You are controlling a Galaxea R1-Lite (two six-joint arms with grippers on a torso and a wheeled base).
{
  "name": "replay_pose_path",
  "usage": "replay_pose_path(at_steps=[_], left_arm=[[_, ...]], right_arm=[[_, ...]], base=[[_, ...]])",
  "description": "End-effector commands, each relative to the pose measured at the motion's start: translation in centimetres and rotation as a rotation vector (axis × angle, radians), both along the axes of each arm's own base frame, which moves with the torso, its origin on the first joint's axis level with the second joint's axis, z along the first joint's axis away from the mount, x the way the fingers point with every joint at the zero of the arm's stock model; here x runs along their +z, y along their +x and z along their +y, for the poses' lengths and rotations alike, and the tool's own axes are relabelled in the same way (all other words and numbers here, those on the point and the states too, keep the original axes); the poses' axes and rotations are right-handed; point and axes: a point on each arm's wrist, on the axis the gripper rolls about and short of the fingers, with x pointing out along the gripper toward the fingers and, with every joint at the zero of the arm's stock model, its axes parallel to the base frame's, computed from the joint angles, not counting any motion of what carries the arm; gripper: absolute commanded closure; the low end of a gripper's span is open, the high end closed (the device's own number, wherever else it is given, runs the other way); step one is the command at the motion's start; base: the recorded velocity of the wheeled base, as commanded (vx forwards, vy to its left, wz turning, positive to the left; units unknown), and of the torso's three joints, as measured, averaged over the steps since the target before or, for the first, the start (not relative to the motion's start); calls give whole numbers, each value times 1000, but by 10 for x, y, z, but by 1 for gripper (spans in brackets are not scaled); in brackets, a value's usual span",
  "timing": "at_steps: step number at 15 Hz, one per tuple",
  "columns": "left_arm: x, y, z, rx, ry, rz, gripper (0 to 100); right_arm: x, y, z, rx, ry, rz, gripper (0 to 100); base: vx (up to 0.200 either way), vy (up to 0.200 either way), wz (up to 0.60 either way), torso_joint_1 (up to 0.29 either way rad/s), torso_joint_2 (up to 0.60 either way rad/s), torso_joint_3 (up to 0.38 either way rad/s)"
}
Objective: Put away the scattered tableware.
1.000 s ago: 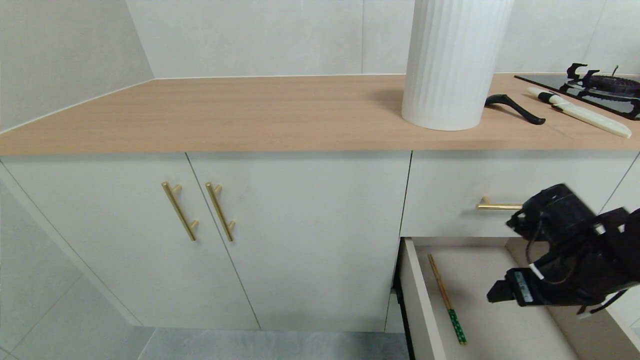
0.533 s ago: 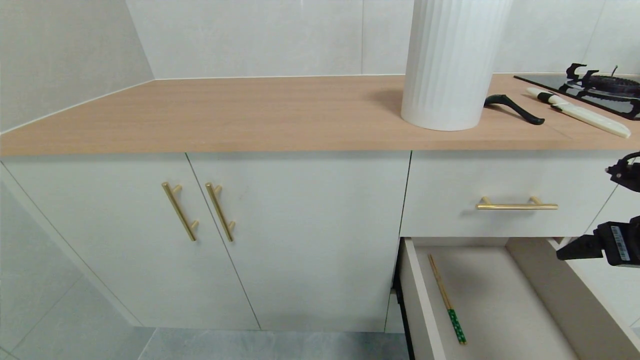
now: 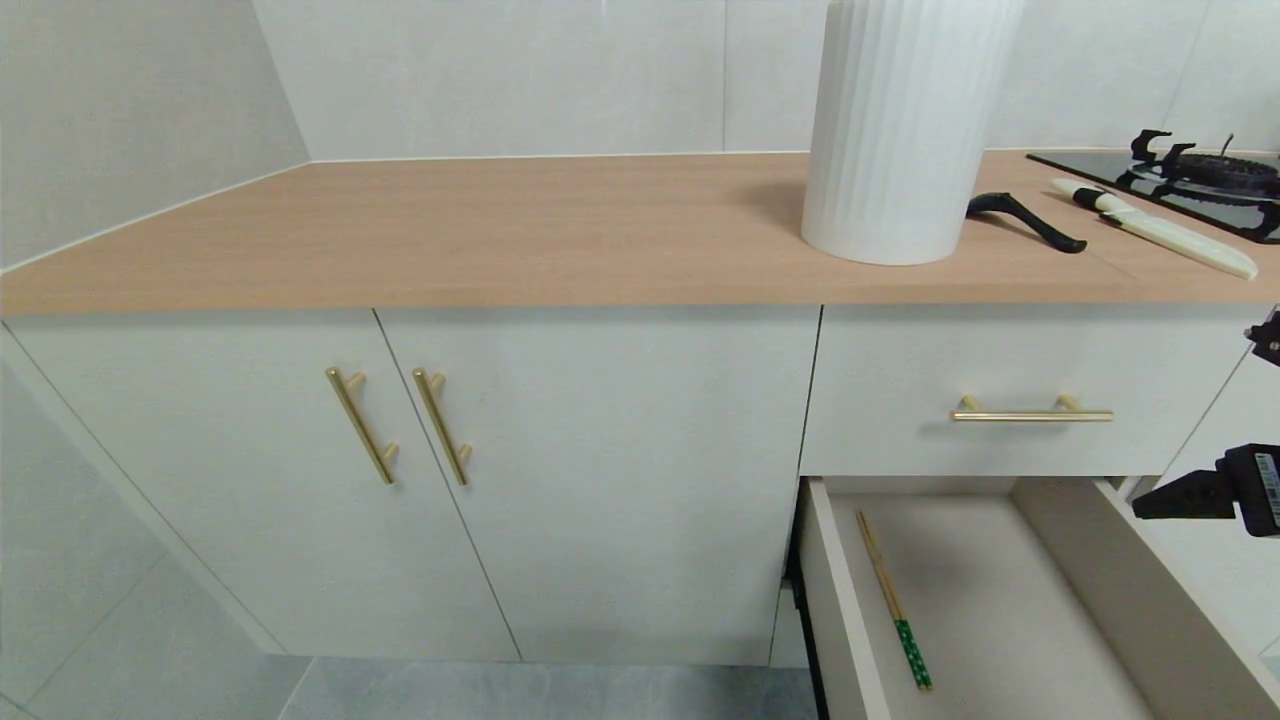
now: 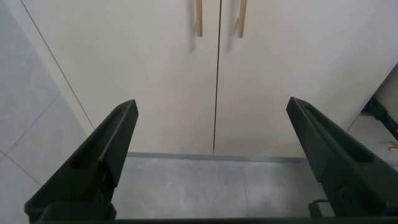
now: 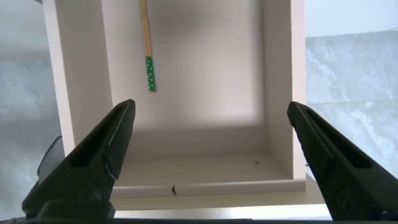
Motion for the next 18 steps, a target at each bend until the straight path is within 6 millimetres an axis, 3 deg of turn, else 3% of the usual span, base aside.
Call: replay_pose_path(at_steps=[1, 10, 13, 14, 18], left_arm=[[0, 0, 0, 0, 0, 2, 0], [0, 0, 0, 0, 0, 2, 0], [0, 0, 0, -1, 0, 2, 0], [0, 0, 0, -1, 0, 0, 0], [0, 0, 0, 0, 0, 0, 0]], right_arm=[[0, 0, 0, 1, 0, -3, 0], [9, 0, 0, 51, -42, -85, 0], [1, 49, -8, 176, -37, -190, 0], [-6, 77, -16, 268, -5, -244, 0], [-15, 142, -29, 292, -7, -310, 0]], base=[[0, 0, 0, 36, -261, -217], [0, 0, 0, 123, -417, -304], [0, 0, 0, 178, -474, -292], [0, 0, 0, 188, -481, -290], [0, 0, 0, 66, -158, -94]])
